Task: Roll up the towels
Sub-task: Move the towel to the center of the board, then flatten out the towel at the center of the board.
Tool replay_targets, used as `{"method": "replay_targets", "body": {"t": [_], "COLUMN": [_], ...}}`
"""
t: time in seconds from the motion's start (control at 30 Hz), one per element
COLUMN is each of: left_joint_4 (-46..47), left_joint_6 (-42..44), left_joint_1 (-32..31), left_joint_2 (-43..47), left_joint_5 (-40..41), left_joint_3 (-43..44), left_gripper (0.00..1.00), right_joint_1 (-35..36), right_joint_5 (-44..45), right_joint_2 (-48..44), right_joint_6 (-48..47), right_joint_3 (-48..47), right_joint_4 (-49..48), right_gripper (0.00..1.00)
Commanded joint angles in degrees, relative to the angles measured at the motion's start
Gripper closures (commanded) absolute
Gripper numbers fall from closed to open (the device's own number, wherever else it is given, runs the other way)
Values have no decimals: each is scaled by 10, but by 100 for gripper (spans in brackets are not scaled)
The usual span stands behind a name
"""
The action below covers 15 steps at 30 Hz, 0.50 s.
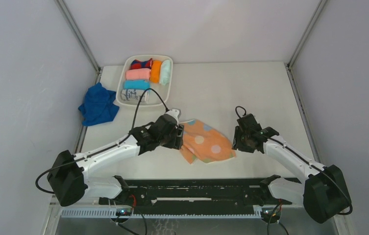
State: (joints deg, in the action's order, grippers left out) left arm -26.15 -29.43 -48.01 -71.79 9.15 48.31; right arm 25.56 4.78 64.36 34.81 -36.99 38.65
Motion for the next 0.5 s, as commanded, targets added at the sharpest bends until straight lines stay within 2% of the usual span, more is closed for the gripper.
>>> {"method": "replay_targets", "body": {"t": [0.0,0.1,0.47], "left_joint_4": [-9,-10,-15], "left_joint_6": [-29,-39,-47], "left_joint_1": [-38,-62,-91], "left_joint_2": [7,-4,-17], "left_joint_5": [31,30,41], "left_joint_3": [-15,-14,-13], "left_gripper": [36,36,36], "right_joint_1": [1,2,28], "right_joint_5": [20,15,-13], "right_joint_2": [11,33,64], "right_joint_6": [12,8,8], "right_joint_3": [5,8,8], "right_joint_4": [-6,-14,-20], "right_gripper": [58,62,64]}}
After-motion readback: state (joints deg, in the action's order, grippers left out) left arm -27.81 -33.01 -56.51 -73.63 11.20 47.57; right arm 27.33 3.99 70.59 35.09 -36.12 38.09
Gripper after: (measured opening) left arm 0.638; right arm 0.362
